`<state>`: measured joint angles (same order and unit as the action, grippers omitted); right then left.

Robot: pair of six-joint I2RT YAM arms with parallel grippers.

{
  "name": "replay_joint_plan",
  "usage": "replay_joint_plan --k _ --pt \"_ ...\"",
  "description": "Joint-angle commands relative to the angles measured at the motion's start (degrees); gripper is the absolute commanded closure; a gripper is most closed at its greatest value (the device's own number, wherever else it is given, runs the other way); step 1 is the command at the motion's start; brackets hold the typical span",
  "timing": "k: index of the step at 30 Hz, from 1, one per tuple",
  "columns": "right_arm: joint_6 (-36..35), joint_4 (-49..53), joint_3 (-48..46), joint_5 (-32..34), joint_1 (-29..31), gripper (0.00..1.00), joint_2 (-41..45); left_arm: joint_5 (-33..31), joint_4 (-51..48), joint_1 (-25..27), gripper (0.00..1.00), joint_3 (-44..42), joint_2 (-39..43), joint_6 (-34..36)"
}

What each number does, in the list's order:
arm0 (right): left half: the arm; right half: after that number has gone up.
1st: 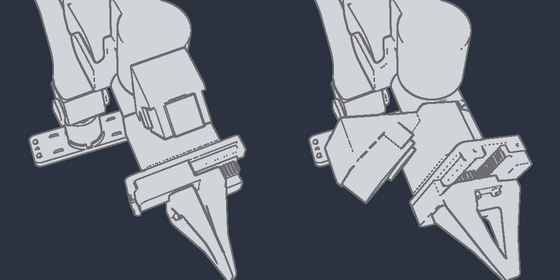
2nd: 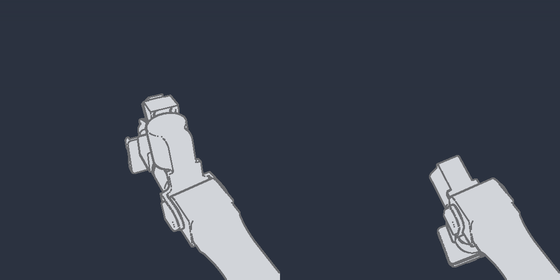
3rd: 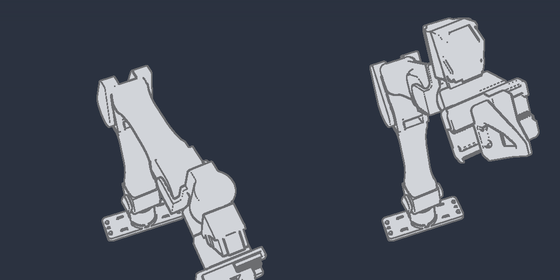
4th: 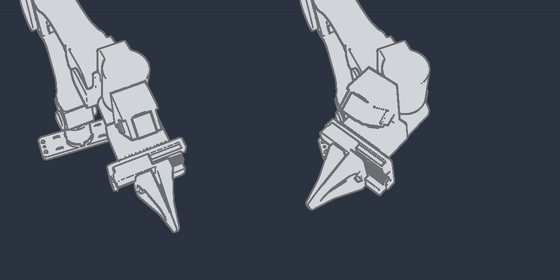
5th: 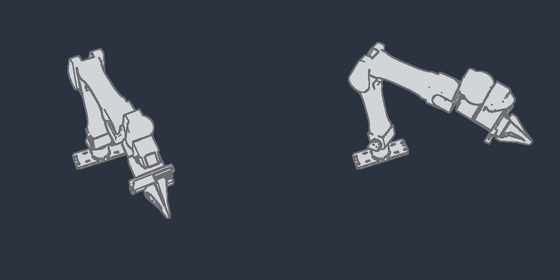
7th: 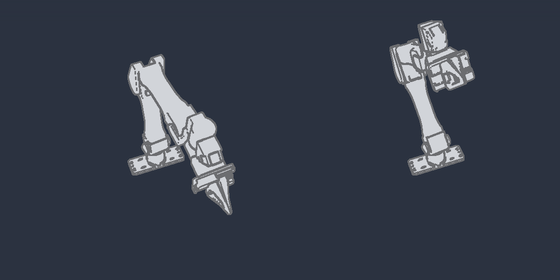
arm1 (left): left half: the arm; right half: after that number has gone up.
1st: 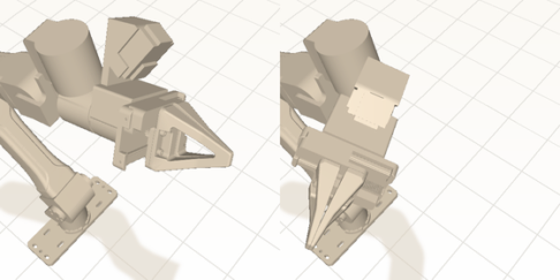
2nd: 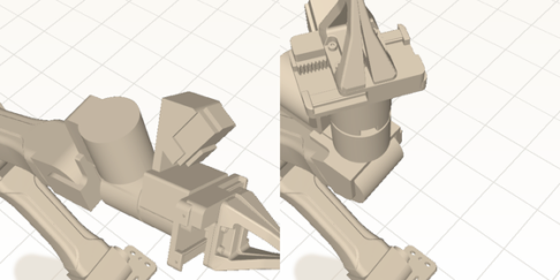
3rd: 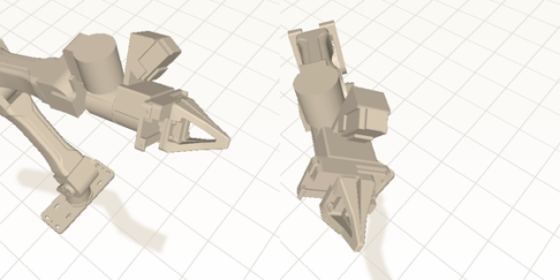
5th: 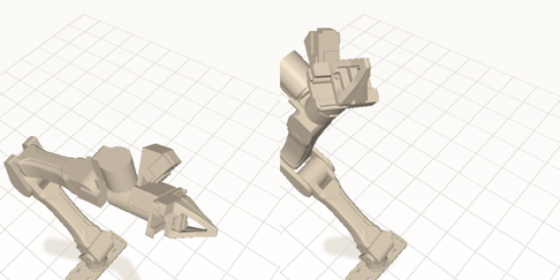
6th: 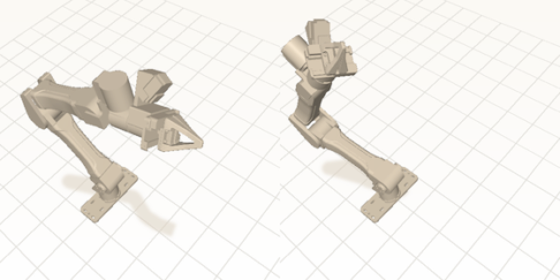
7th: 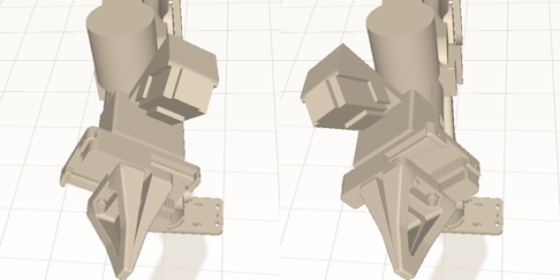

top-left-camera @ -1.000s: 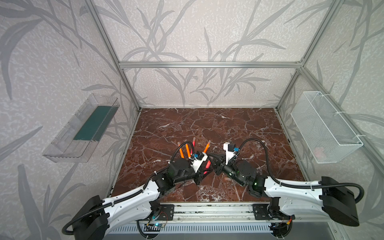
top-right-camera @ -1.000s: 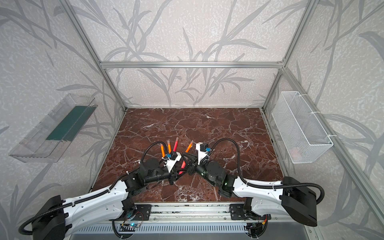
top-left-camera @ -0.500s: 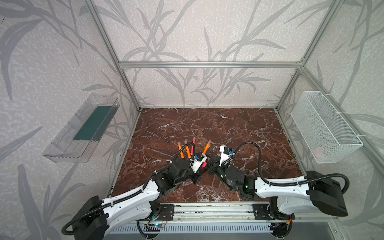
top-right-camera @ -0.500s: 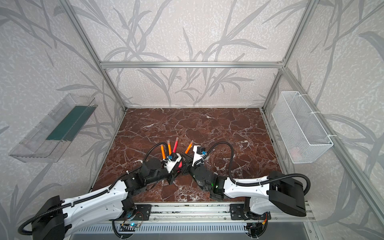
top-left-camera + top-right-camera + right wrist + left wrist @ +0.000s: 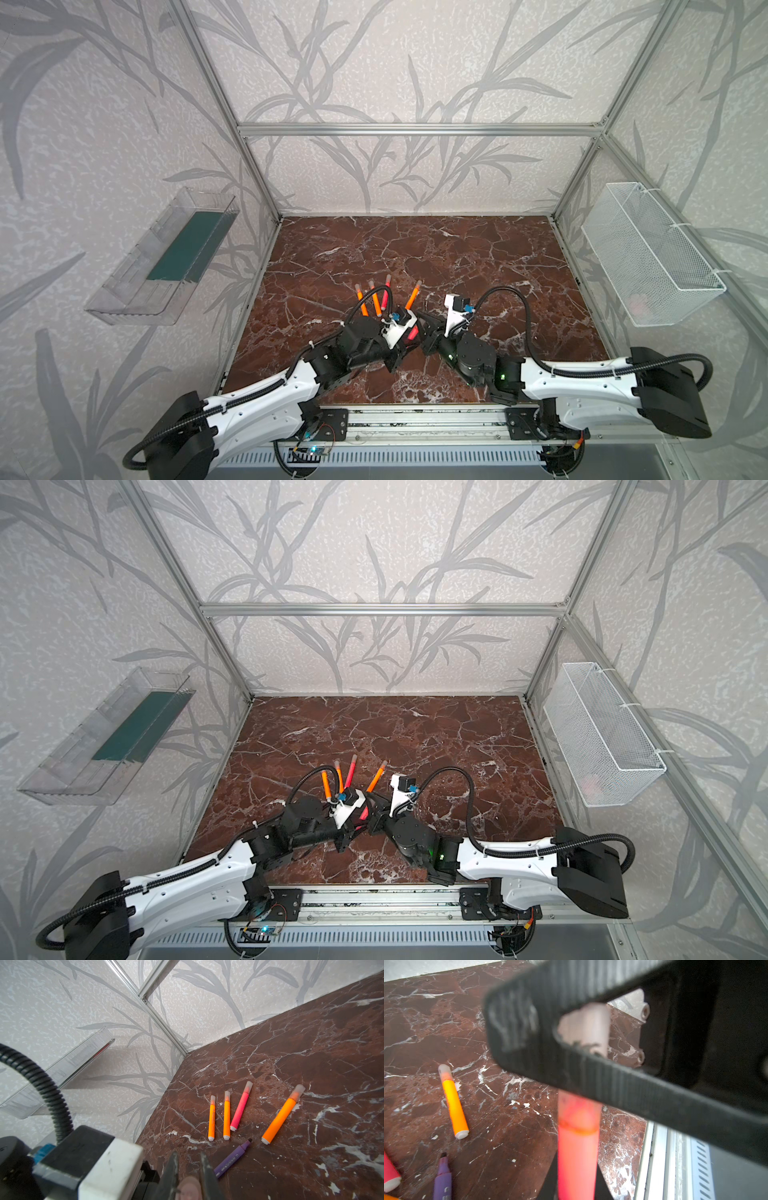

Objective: Insert the pens into the pen caps
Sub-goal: 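Open the right gripper and draw it back while the left lowers the capped marker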

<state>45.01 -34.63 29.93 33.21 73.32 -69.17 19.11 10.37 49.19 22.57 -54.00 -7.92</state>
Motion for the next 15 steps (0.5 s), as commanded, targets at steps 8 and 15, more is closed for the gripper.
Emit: replay_joint_plan --k 8,15 --pt "-3.55 23.62 -6.23 -3.14 -6.97 0.46 15.15 -13.93 5.54 -4.98 1.0 1.9 -10.37 -12.28" --pt "-5.48 33.17 -8.36 -3.02 -16.33 0.4 26.03 -12.42 6.73 -4.96 1.0 8.65 -25.32 -12.86"
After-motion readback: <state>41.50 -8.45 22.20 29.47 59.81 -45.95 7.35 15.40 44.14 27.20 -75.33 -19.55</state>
